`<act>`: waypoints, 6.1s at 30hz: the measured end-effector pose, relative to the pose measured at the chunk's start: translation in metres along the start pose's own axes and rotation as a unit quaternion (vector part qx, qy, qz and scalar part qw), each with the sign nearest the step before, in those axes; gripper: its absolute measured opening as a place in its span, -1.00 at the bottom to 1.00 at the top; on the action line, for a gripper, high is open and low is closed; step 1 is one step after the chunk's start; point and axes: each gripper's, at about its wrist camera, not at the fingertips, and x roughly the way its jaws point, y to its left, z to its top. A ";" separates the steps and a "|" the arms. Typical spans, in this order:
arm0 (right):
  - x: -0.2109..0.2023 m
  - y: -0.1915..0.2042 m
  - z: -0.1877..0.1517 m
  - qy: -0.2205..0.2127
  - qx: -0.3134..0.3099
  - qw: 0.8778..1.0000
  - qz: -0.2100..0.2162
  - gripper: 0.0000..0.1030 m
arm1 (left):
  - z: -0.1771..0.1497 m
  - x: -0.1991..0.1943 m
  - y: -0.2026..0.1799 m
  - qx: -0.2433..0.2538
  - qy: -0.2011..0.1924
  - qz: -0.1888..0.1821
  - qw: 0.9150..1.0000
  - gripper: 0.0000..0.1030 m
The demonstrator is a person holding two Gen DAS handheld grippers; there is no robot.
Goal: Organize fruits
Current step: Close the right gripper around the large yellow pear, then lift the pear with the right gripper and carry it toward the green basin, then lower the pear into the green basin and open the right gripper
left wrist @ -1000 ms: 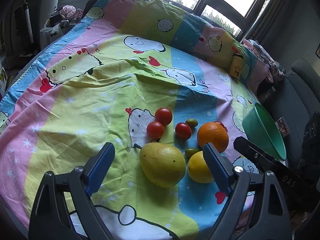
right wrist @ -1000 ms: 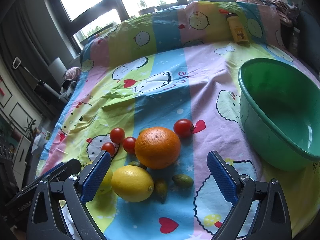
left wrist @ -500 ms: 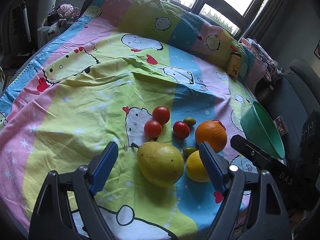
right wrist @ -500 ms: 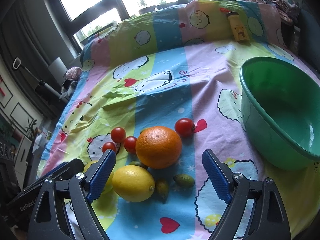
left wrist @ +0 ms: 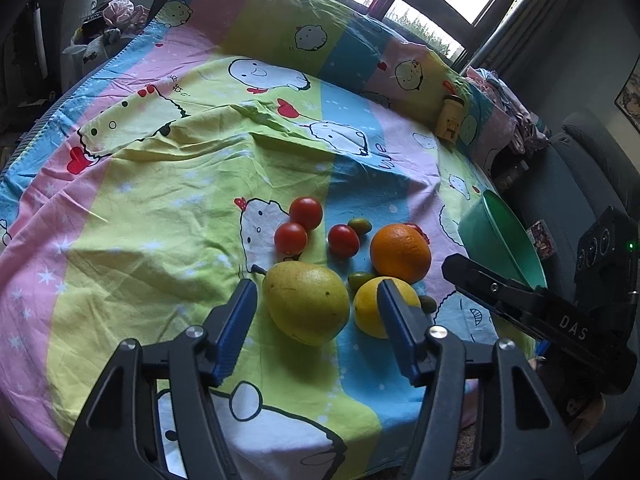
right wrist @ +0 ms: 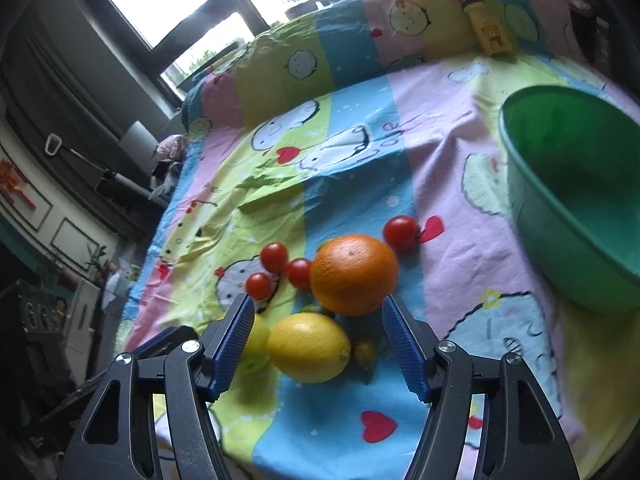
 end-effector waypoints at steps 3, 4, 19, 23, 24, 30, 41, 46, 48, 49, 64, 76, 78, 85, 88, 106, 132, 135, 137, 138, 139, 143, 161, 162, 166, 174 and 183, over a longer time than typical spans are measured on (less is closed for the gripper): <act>0.004 0.007 -0.003 0.025 0.017 0.997 0.070 0.15 | -0.003 0.000 0.001 0.000 0.014 -0.007 1.000 0.07; 0.006 0.011 -0.004 0.032 0.018 0.996 0.080 0.05 | -0.004 0.001 0.001 0.000 0.018 -0.007 1.000 0.03; 0.068 0.069 0.017 0.182 -0.102 0.978 0.004 -0.06 | -0.008 0.020 0.011 -0.034 0.064 -0.028 0.997 -0.06; 0.082 0.081 0.018 0.215 -0.138 0.967 -0.014 -0.06 | -0.009 0.022 0.015 -0.043 0.070 -0.032 0.996 -0.06; 0.084 0.082 0.018 0.219 -0.140 0.966 -0.010 -0.06 | -0.009 0.023 0.016 -0.044 0.071 -0.031 0.996 -0.06; 0.098 0.081 0.018 0.245 -0.140 0.959 -0.010 -0.06 | -0.009 0.029 0.021 -0.054 0.080 -0.036 0.995 -0.04; 0.110 0.076 0.019 0.259 -0.139 0.956 -0.009 -0.01 | -0.008 0.033 0.023 -0.062 0.075 -0.047 0.994 -0.03; 0.115 0.075 0.018 0.252 -0.144 0.957 -0.003 0.05 | -0.007 0.034 0.024 -0.065 0.072 -0.053 0.994 -0.02; 0.115 0.076 0.017 0.245 -0.147 0.958 -0.003 0.05 | -0.007 0.034 0.024 -0.064 0.071 -0.053 0.994 -0.02; 0.114 0.076 0.016 0.240 -0.150 0.959 0.000 0.05 | -0.007 0.034 0.024 -0.064 0.070 -0.051 0.994 -0.03; 0.070 0.085 0.014 0.128 -0.131 0.981 0.064 0.05 | 0.000 -0.006 0.008 -0.005 -0.033 -0.015 0.999 -0.03; 0.055 0.067 0.019 0.092 -0.095 0.988 0.080 0.05 | 0.004 -0.003 -0.015 0.031 -0.042 -0.008 0.999 -0.03; 0.053 0.064 0.019 0.089 -0.094 0.988 0.079 0.05 | 0.005 -0.002 -0.019 0.036 -0.041 -0.009 0.998 -0.03; 0.044 0.054 0.025 0.071 -0.076 0.991 0.089 0.05 | 0.010 -0.002 -0.032 0.054 -0.048 -0.006 0.997 -0.03; 0.038 0.052 0.028 0.060 -0.071 0.991 0.093 0.05 | 0.013 -0.003 -0.038 0.064 -0.053 -0.006 0.997 -0.03; 0.021 0.032 0.039 0.030 -0.037 0.993 0.104 0.05 | 0.022 0.002 -0.067 0.104 -0.056 0.000 0.993 -0.02; -0.009 -0.005 0.056 -0.023 0.013 0.994 0.110 0.05 | 0.038 0.014 -0.115 0.178 -0.050 -0.006 0.983 -0.02; -0.013 -0.008 0.056 -0.027 0.017 0.993 0.111 0.05 | 0.039 0.015 -0.119 0.185 -0.050 -0.005 0.982 -0.02; -0.015 -0.010 0.057 -0.030 0.021 0.993 0.111 0.05 | 0.039 0.016 -0.122 0.188 -0.049 -0.006 0.981 -0.02; -0.015 -0.012 0.057 -0.031 0.022 0.993 0.111 0.05 | 0.040 0.017 -0.123 0.190 -0.050 -0.007 0.981 -0.02; -0.017 -0.013 0.058 -0.032 0.022 0.993 0.111 0.05 | 0.040 0.017 -0.126 0.192 -0.051 -0.007 0.980 -0.02; -0.022 -0.019 0.059 -0.040 0.030 0.992 0.113 0.05 | 0.041 0.019 -0.134 0.202 -0.052 -0.009 0.978 -0.02; -0.042 -0.055 0.065 -0.071 0.076 0.988 0.113 0.04 | 0.045 0.034 -0.171 0.248 -0.045 -0.024 0.968 -0.01; -0.044 -0.057 0.065 -0.075 0.078 0.988 0.113 0.04 | 0.046 0.035 -0.173 0.250 -0.045 -0.025 0.967 -0.01; -0.050 -0.066 0.064 -0.084 0.089 0.986 0.112 0.03 | 0.046 0.039 -0.182 0.259 -0.042 -0.029 0.965 -0.01; -0.059 -0.081 0.065 -0.100 0.109 0.983 0.110 -0.01 | 0.047 0.047 -0.195 0.271 -0.039 -0.038 0.961 -0.01; -0.070 -0.097 0.065 -0.119 0.125 0.980 0.097 -0.05 | 0.043 0.058 -0.212 0.287 -0.039 -0.047 0.956 -0.01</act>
